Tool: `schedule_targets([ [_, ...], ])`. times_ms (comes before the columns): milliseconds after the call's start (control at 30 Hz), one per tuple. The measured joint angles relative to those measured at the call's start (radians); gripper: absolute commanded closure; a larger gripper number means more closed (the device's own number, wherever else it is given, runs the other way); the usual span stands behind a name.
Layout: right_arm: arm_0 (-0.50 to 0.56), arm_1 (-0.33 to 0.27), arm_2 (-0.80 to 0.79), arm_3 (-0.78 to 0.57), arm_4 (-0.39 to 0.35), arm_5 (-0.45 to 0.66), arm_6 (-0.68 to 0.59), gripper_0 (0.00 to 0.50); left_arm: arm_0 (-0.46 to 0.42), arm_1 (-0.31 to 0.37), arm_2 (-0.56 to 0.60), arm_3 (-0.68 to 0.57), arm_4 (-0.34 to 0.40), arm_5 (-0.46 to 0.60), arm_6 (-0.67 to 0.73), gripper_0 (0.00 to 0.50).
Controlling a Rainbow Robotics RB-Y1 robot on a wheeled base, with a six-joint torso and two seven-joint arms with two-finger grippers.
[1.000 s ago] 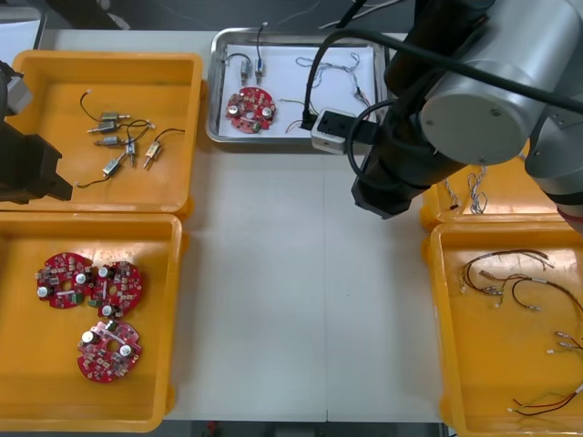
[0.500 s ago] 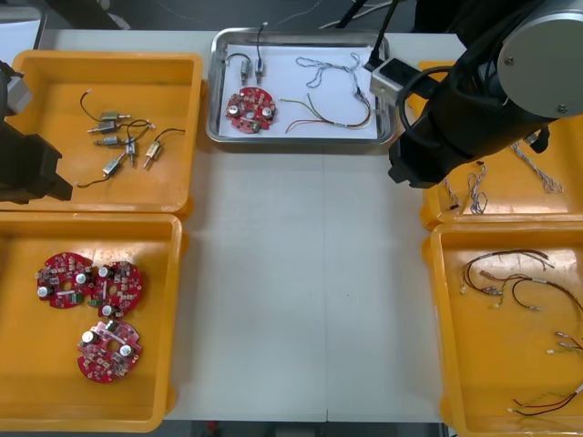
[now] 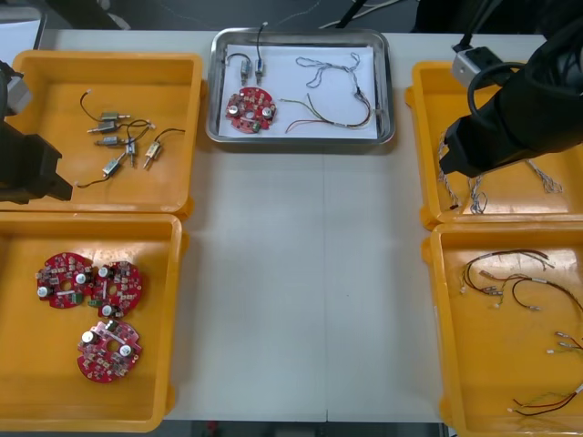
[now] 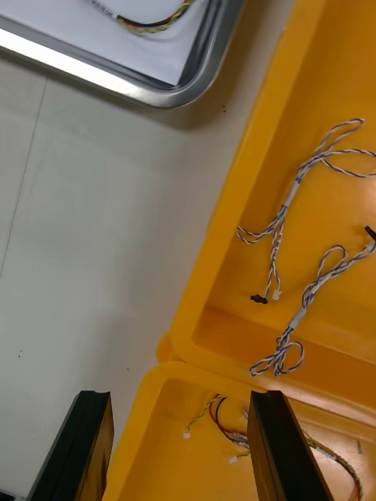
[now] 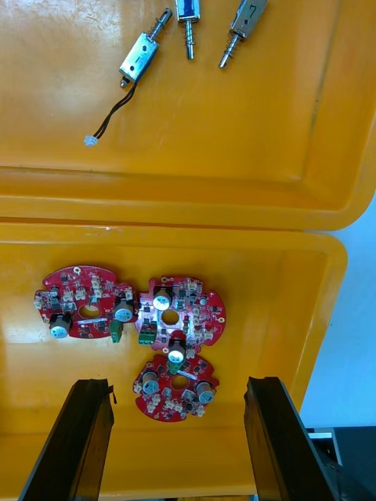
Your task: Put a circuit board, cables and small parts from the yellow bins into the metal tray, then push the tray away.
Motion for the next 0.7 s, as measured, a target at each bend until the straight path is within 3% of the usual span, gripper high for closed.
schedule_targets([
  [700,0.245,-0.098,-0.261,-0.002,0.03,0.0,-0.02,0.0,0.0,0.0,0.0,0.0,0.0,0.0,0.0,0.0],
])
